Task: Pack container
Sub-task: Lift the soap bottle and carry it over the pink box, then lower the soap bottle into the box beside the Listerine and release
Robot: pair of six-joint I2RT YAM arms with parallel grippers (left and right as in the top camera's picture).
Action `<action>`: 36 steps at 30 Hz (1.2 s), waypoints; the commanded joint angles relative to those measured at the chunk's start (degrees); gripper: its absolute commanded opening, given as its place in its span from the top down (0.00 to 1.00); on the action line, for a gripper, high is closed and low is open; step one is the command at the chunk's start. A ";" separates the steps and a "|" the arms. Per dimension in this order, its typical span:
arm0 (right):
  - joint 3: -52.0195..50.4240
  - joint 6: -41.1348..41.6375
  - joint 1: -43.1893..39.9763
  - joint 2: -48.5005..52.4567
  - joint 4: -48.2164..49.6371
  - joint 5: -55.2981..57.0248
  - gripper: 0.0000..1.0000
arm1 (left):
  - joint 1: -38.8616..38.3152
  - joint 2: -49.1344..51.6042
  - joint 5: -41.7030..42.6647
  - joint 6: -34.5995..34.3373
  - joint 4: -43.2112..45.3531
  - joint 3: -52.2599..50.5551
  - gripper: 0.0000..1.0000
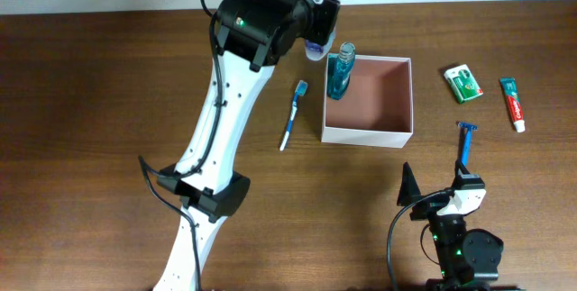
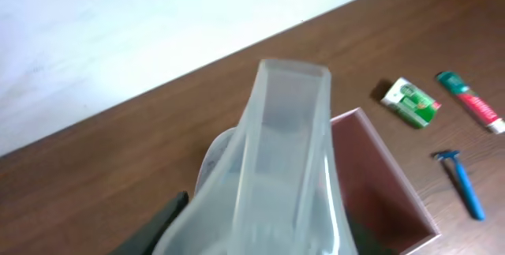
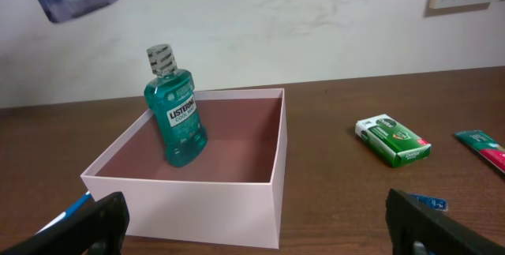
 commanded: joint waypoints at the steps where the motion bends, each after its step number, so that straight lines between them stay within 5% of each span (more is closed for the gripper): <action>1: -0.26 0.07 0.42 -0.44 -0.35 0.48 0.01 | -1.64 -3.54 0.48 -2.34 1.97 1.53 0.60; 15: -0.26 0.07 0.42 -0.44 -0.37 0.48 0.01 | -9.27 -3.52 0.44 -2.32 8.87 -1.46 0.60; 36: -0.26 0.07 0.42 -0.44 -0.37 0.48 0.01 | -10.16 -3.52 -2.12 -3.15 27.61 -26.93 0.60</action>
